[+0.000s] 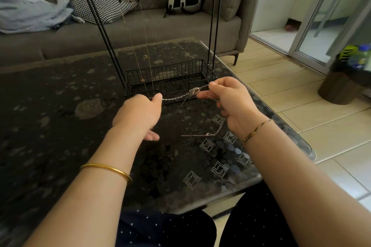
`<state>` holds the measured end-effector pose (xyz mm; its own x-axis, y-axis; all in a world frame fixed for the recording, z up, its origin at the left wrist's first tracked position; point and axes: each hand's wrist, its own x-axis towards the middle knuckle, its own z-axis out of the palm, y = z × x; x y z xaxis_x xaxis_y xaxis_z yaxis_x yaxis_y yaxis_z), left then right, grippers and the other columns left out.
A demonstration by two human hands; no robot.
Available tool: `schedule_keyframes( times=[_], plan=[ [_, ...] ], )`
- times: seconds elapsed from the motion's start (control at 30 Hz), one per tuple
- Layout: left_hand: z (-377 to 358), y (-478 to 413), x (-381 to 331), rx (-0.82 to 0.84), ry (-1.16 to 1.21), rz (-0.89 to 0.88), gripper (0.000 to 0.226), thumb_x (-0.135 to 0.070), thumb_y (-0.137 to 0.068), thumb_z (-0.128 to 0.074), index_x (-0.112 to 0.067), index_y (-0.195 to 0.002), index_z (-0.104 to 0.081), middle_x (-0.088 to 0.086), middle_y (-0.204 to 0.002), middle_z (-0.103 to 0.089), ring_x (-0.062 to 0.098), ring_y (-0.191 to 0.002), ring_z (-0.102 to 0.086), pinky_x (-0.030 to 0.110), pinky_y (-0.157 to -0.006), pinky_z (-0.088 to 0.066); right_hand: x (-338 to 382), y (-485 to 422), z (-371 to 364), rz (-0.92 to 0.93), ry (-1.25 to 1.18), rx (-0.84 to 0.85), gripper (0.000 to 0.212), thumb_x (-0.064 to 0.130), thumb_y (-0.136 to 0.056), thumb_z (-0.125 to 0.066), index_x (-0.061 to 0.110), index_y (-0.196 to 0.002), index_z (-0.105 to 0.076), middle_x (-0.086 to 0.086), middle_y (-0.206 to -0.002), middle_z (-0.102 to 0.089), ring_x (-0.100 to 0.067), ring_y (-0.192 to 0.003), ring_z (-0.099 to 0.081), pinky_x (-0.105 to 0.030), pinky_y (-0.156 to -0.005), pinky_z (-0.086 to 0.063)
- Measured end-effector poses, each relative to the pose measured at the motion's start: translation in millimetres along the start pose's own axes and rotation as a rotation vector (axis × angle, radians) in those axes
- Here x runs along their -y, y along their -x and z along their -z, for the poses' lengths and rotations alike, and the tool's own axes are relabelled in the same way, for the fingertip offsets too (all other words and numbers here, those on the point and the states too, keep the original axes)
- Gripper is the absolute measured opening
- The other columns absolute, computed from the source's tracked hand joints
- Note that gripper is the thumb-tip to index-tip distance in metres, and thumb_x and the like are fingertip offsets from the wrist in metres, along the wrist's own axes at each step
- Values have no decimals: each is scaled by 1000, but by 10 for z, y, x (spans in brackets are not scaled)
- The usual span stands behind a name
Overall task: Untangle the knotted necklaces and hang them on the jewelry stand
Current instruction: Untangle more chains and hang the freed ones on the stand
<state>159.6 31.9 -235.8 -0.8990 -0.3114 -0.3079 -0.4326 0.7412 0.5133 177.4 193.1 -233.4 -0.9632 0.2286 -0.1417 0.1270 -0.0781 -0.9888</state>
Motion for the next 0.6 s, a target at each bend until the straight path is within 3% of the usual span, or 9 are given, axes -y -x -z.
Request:
schedule_keyframes(
  times=[0.1,0.17,0.23,0.33,0.43,0.53,0.6],
  plan=[
    [-61,26,-26,216,133,-68,45,-36,-100,-42,-8,-135,-44,14,-88,-65,19,-57,-70,30,-51,-56,-1,7,-19,17,67,47,4,13,-97,-47,10,-95,-49,-15,-91,-71,6,-31,-45,-20,-55,-24],
    [-97,36,-41,258,175,-195,26,-15,-95,-52,-15,-121,-55,11,-100,-64,19,-78,-69,35,-70,-60,-14,1,-40,41,121,77,6,15,-96,-49,12,-92,-52,-9,-83,-72,6,-32,-43,-16,-51,-28],
    [-111,47,-72,290,227,-297,36,-5,-86,-58,-21,-119,-57,4,-107,-61,17,-98,-63,39,-87,-56,-27,-4,-56,68,162,99,7,16,-95,-50,12,-91,-54,-5,-76,-71,5,-32,-42,-11,-43,-31],
    [-92,122,-122,334,361,-433,48,0,-85,-55,-25,-126,-55,-6,-118,-60,11,-109,-57,36,-95,-50,-33,-2,-67,100,167,138,10,13,-95,-51,6,-94,-57,-7,-72,-68,6,-35,-45,-7,-38,-33],
    [-88,172,-130,373,417,-546,42,4,-88,-52,-27,-114,-61,-7,-110,-68,7,-105,-61,29,-91,-49,-25,23,-73,130,143,184,9,9,-94,-51,4,-92,-58,-8,-66,-64,3,-40,-49,-6,-39,-34],
    [-103,172,-122,368,409,-570,24,-4,-90,-59,-22,-102,-67,1,-99,-73,10,-96,-67,28,-84,-50,-10,38,-70,135,77,212,10,7,-94,-50,2,-89,-57,-8,-61,-60,-10,-47,-53,-13,-41,-41],
    [-106,142,-110,321,431,-558,14,-9,-89,-65,-21,-96,-68,5,-95,-74,7,-84,-69,19,-71,-52,-8,26,-59,148,103,181,11,9,-94,-52,7,-84,-58,-5,-58,-59,-4,-43,-51,-9,-39,-36]
  ],
)
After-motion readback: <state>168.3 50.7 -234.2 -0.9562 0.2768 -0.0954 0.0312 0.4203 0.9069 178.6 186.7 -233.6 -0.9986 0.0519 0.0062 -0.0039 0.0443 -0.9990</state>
